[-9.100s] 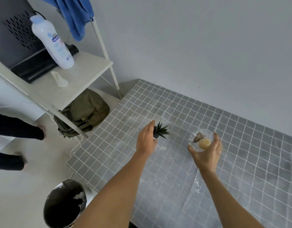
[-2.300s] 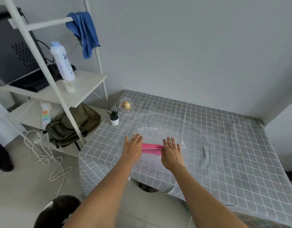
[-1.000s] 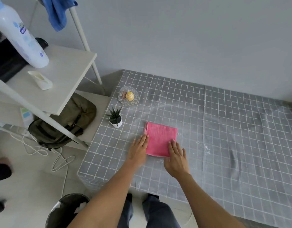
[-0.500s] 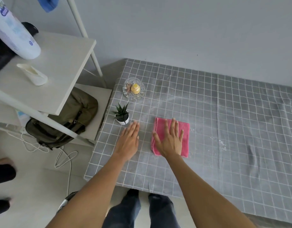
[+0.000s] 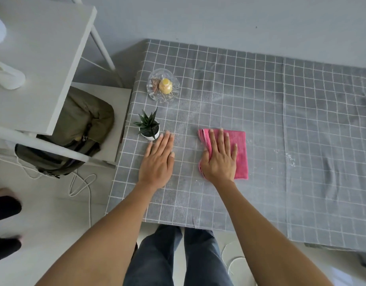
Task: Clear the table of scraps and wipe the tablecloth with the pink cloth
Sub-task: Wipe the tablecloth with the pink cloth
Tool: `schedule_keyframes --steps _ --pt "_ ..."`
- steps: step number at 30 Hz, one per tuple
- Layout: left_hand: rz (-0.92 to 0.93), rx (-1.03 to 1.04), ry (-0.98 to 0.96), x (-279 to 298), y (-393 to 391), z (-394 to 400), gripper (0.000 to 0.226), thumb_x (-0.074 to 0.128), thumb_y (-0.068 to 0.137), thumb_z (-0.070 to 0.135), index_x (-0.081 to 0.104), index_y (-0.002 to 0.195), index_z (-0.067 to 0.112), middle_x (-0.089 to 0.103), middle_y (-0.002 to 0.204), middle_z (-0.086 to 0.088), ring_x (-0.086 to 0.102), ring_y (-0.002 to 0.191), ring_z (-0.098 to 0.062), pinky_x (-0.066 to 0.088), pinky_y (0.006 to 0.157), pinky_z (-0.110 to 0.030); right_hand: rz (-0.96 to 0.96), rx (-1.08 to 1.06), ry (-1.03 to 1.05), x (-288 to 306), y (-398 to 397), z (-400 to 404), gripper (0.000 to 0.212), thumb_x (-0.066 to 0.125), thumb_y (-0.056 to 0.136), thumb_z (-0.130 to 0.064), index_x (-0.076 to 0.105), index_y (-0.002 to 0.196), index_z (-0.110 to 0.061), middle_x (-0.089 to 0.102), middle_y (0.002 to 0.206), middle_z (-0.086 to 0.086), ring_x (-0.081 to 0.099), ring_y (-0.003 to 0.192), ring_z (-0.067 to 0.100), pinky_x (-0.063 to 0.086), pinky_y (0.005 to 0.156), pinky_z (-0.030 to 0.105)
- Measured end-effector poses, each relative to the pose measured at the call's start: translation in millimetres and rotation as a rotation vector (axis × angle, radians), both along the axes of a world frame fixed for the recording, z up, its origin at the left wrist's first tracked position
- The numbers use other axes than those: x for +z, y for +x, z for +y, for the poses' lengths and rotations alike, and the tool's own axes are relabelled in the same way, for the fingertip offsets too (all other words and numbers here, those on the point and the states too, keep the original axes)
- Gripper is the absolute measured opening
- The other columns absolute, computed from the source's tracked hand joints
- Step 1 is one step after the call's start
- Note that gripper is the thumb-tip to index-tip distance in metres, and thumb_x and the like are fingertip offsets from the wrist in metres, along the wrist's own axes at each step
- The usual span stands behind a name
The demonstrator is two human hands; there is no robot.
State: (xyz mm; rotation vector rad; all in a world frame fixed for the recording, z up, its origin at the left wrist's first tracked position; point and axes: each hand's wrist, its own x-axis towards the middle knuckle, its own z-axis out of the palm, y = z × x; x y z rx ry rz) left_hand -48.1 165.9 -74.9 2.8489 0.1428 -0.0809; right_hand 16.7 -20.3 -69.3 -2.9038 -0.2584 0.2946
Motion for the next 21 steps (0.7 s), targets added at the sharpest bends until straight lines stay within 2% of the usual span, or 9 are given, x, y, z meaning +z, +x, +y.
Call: schedule_keyframes --steps 4,8,15,17,21 --pt "0.006 0.002 0.01 -2 0 1 0.054 0.012 0.1 0.034 0.006 0.152 0.02 0.001 0.159 0.005 -0.004 0.147 -0.009 -0.001 0.12 -0.036 -0.005 -0.069 -0.026 -1 6 -28 0.062 0.013 0.092 -0.04 -0.007 0.15 -0.03 -0.008 0.16 -0.002 -0.011 0.147 0.016 -0.011 0.118 0.045" --pt "0.004 0.0 0.012 -2 -1 1 0.054 0.011 0.1 0.034 0.004 0.152 0.02 -0.001 0.16 0.005 -0.005 0.147 -0.009 0.0 0.12 -0.037 0.007 -0.311 -0.021 -1 12 -45 0.062 0.014 0.093 -0.038 -0.006 0.151 -0.03 -0.01 0.16 -0.003 -0.012 0.147 0.016 -0.014 0.117 0.043" --pt "-0.03 0.009 0.032 -4 0 1 0.054 0.014 0.1 0.032 0.008 0.152 0.018 0.004 0.16 0.003 0.0 0.147 -0.011 -0.003 0.12 -0.035 0.011 -0.611 0.097 2 17 0 0.057 0.017 0.1 -0.037 -0.003 0.152 -0.027 -0.01 0.16 -0.002 -0.012 0.147 0.018 -0.01 0.117 0.05" --pt "-0.03 0.012 0.037 -4 0 1 0.054 0.013 0.1 0.032 0.008 0.152 0.018 0.004 0.16 0.003 0.0 0.147 -0.011 -0.004 0.119 -0.034 0.017 -0.533 0.086 3 16 18 0.058 0.017 0.099 -0.038 -0.006 0.151 -0.027 -0.012 0.16 -0.001 -0.015 0.146 0.019 -0.011 0.116 0.051" --pt "-0.029 0.017 0.042 -4 0 0 0.053 0.013 0.101 0.031 0.009 0.152 0.018 0.006 0.16 0.003 0.001 0.147 -0.011 0.0 0.12 -0.036 0.017 -0.153 0.06 2 -1 53 0.06 0.02 0.098 -0.038 -0.01 0.15 -0.031 -0.016 0.158 -0.002 -0.018 0.145 0.02 -0.016 0.115 0.047"
